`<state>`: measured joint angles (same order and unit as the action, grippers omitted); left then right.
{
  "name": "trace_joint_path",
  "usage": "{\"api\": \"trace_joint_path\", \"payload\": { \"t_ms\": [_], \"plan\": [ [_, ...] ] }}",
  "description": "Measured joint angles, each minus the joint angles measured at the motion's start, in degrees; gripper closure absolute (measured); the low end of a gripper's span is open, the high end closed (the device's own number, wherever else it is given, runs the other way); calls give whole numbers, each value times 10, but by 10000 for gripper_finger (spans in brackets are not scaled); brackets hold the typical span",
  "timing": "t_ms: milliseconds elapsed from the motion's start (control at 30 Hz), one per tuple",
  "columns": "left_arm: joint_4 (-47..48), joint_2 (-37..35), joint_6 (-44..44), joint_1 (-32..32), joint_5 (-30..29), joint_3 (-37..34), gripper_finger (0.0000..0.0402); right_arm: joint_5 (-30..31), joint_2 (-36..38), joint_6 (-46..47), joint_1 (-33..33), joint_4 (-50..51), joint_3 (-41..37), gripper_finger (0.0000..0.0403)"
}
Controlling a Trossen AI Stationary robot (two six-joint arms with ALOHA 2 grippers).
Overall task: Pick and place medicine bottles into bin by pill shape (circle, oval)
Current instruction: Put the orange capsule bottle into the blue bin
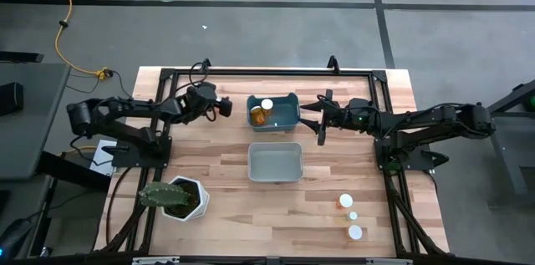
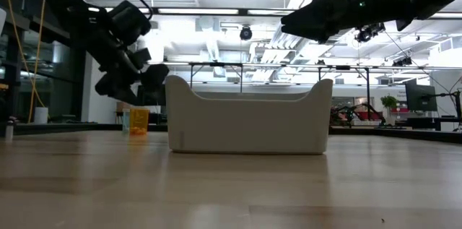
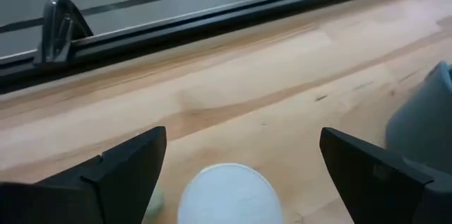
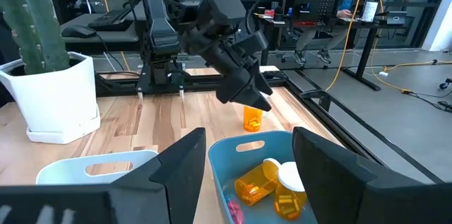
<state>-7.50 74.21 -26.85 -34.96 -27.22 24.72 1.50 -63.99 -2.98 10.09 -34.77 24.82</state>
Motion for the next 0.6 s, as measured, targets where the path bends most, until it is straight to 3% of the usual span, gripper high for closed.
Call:
{"api": "trace_joint_path", "payload": {
  "t_ms": [300,600],
  "plan": [
    [36,2,-7,0,-6,1,40,0,0,0,0,0,0,197],
    [63,2,-17,1,35,0,40,0,0,0,0,1,0,197]
  ]
}}
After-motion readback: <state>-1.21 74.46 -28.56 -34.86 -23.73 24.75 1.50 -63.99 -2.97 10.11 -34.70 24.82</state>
